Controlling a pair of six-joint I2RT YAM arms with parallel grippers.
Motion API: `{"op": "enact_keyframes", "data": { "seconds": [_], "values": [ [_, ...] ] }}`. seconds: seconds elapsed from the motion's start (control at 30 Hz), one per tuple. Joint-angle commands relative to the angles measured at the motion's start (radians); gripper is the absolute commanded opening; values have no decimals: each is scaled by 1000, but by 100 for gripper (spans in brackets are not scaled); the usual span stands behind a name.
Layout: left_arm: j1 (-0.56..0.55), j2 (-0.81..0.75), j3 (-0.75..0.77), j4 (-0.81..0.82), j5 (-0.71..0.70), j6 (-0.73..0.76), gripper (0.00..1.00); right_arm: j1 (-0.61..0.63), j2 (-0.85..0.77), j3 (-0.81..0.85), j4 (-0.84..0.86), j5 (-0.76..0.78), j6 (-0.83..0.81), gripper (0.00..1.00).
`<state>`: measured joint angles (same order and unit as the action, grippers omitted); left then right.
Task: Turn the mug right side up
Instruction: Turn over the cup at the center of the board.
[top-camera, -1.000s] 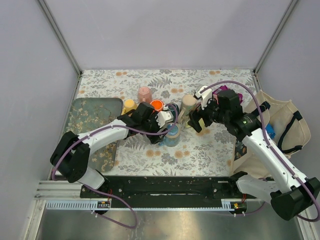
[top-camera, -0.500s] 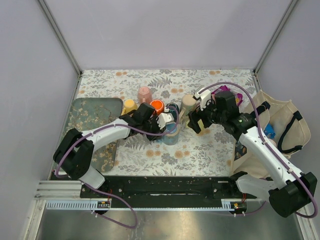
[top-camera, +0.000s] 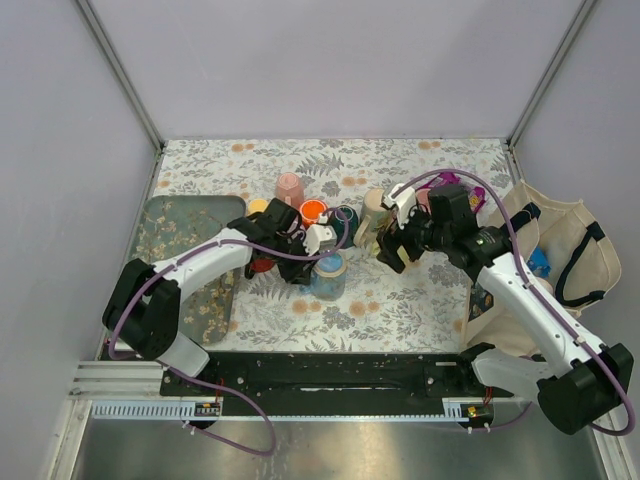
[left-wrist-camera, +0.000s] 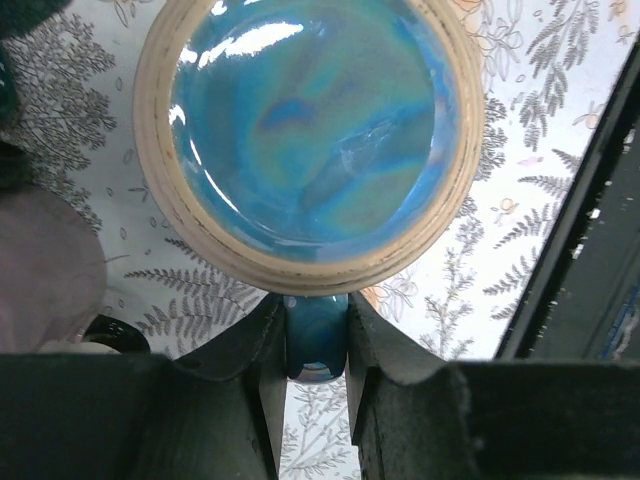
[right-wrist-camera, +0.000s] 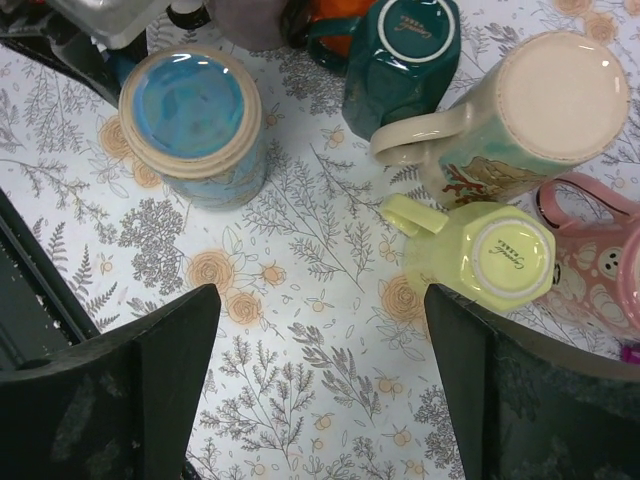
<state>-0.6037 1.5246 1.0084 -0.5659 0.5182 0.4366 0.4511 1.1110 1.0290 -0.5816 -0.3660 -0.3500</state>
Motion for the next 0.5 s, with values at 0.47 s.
{"op": "enact_keyframes", "data": {
  "seconds": [0.47],
  "values": [
    [122, 14, 274, -63, 390, -389, 0, 133, -97, -179, 109, 42, -403, 90]
  ]
}}
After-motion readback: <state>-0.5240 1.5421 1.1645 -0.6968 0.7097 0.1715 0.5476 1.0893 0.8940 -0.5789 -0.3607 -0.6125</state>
